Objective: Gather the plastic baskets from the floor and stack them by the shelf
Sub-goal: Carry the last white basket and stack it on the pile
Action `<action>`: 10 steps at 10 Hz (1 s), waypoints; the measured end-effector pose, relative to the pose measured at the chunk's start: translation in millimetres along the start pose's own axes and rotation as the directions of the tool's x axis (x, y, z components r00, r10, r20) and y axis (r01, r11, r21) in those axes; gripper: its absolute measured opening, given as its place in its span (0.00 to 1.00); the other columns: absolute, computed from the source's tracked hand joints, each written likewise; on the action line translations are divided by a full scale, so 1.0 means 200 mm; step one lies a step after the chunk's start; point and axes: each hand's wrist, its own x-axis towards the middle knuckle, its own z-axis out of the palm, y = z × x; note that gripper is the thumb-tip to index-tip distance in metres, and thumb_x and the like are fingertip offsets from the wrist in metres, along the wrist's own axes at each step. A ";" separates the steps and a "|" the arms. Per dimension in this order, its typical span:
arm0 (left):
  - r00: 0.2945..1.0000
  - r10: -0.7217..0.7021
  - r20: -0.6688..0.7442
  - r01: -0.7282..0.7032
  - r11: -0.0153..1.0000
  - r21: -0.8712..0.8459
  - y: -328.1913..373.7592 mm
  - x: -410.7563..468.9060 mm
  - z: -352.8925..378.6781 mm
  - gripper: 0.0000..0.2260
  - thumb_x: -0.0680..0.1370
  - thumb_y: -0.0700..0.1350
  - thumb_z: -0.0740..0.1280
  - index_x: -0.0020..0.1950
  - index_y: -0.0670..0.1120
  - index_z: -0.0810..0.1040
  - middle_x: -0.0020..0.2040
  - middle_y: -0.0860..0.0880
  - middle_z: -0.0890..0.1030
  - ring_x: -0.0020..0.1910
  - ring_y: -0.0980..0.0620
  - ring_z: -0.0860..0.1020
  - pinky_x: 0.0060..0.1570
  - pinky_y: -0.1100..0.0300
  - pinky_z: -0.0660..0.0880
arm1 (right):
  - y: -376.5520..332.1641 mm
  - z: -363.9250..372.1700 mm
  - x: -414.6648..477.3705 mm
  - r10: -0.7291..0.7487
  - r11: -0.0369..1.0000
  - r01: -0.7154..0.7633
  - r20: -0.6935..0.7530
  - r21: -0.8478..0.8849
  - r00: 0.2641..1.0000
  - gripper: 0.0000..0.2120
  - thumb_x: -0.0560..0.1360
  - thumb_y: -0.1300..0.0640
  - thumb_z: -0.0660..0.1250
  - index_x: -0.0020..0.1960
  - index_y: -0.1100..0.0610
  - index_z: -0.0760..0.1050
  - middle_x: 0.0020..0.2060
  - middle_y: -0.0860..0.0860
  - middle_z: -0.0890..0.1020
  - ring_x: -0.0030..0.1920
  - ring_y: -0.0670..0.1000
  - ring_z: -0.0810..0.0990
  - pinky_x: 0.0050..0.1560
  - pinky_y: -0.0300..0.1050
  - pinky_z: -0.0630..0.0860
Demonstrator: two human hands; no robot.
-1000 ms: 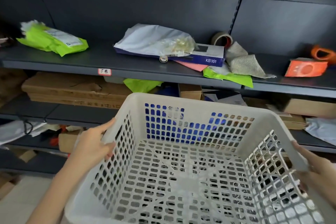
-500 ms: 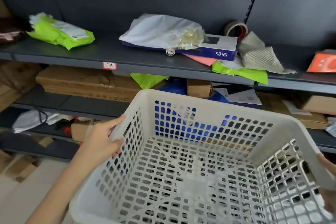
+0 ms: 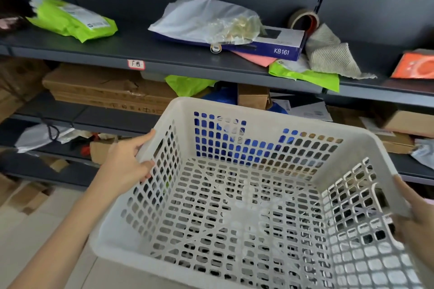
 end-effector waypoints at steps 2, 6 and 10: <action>1.000 0.012 -0.017 -0.012 0.999 0.030 -0.01 0.01 0.01 0.31 0.70 0.33 0.70 0.69 0.52 0.69 0.36 0.52 0.83 0.26 0.54 0.82 0.33 0.60 0.81 | -0.14 -0.02 0.00 0.033 0.995 -0.032 0.013 -0.090 0.999 0.42 0.72 0.73 0.59 0.73 0.44 0.44 0.45 0.65 0.78 0.26 0.54 0.73 0.24 0.43 0.71; 0.988 0.127 -0.085 -0.069 0.867 0.493 -0.02 0.00 0.02 0.30 0.67 0.45 0.69 0.67 0.59 0.67 0.36 0.41 0.78 0.30 0.41 0.77 0.28 0.53 0.74 | -0.14 -0.04 -0.06 0.004 0.980 0.004 0.040 -0.198 0.999 0.35 0.74 0.63 0.56 0.77 0.50 0.46 0.63 0.64 0.72 0.54 0.63 0.76 0.43 0.50 0.68; 0.993 0.017 0.120 -0.051 0.957 0.286 -0.16 -0.09 -0.02 0.37 0.74 0.39 0.68 0.74 0.63 0.52 0.77 0.50 0.58 0.73 0.42 0.63 0.68 0.45 0.65 | -0.13 -0.05 -0.05 -0.085 0.985 0.085 0.007 -0.152 0.996 0.30 0.74 0.67 0.56 0.74 0.56 0.54 0.61 0.66 0.73 0.59 0.66 0.73 0.50 0.53 0.71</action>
